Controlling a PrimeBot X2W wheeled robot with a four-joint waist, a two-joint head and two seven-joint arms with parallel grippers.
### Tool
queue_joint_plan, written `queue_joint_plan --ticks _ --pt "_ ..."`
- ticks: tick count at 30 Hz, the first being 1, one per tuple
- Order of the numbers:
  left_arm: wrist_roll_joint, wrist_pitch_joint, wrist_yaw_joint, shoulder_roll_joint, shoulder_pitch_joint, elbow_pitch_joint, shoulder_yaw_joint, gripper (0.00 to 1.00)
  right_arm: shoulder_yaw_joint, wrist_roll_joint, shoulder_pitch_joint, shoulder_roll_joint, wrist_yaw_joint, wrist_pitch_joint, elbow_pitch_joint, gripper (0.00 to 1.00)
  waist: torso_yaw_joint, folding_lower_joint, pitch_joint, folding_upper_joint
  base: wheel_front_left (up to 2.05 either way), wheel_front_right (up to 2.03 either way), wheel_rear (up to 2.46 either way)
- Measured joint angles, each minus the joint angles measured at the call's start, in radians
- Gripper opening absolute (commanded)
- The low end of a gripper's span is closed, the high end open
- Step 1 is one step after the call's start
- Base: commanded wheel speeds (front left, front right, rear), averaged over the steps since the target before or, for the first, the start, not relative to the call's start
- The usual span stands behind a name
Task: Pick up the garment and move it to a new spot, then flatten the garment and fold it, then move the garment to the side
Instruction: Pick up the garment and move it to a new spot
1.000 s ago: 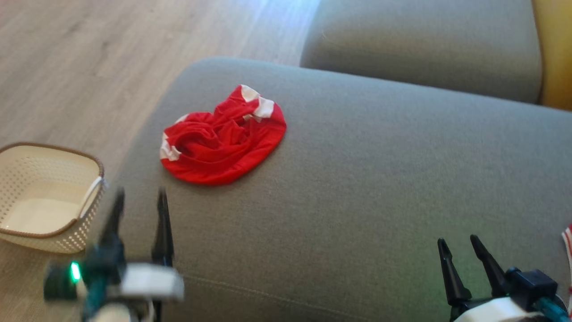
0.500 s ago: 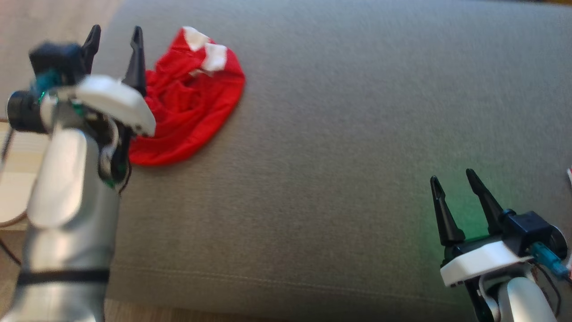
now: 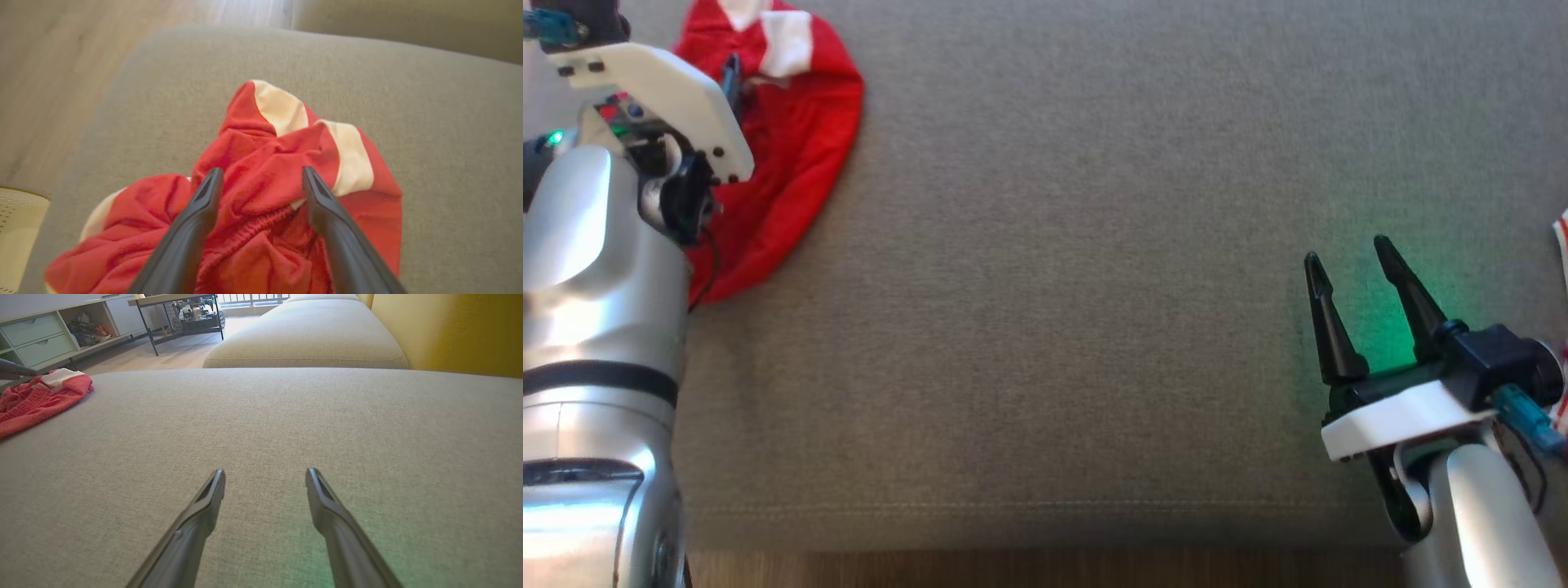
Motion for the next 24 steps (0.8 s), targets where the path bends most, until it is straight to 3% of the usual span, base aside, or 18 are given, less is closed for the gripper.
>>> queue_joint_plan --ticks 15,16,17,20,24 --pt "-0.048 0.032 -0.046 0.004 -0.068 0.179 -0.020 0.97 0.001 0.000 -0.026 -0.002 0.000 0.000 0.003 1.00 -0.033 -0.0002 0.044 0.0000 0.00 0.00 0.00" --pt "-0.054 0.023 -0.050 0.004 -0.066 0.185 -0.023 0.34 0.003 0.000 -0.026 -0.002 0.000 0.000 0.003 1.00 -0.033 -0.0002 0.038 0.0000 0.00 0.00 0.00" --pt "-0.055 0.014 -0.052 0.003 -0.061 0.189 -0.029 0.00 0.004 0.000 -0.026 -0.002 0.000 0.000 0.005 1.00 -0.033 -0.0002 0.030 0.0000 0.00 0.00 0.00" --pt "-0.057 -0.023 -0.053 0.003 -0.044 0.190 -0.042 0.00 0.007 0.000 -0.024 -0.002 0.000 0.000 0.009 1.00 -0.034 -0.0002 0.010 0.0000 0.00 0.00 0.00" --pt "-0.068 -0.147 -0.053 0.003 0.006 0.156 -0.083 0.00 0.016 0.002 -0.016 -0.002 0.000 0.000 0.011 1.00 -0.033 -0.0002 -0.043 0.0000 0.00 0.00 0.00"
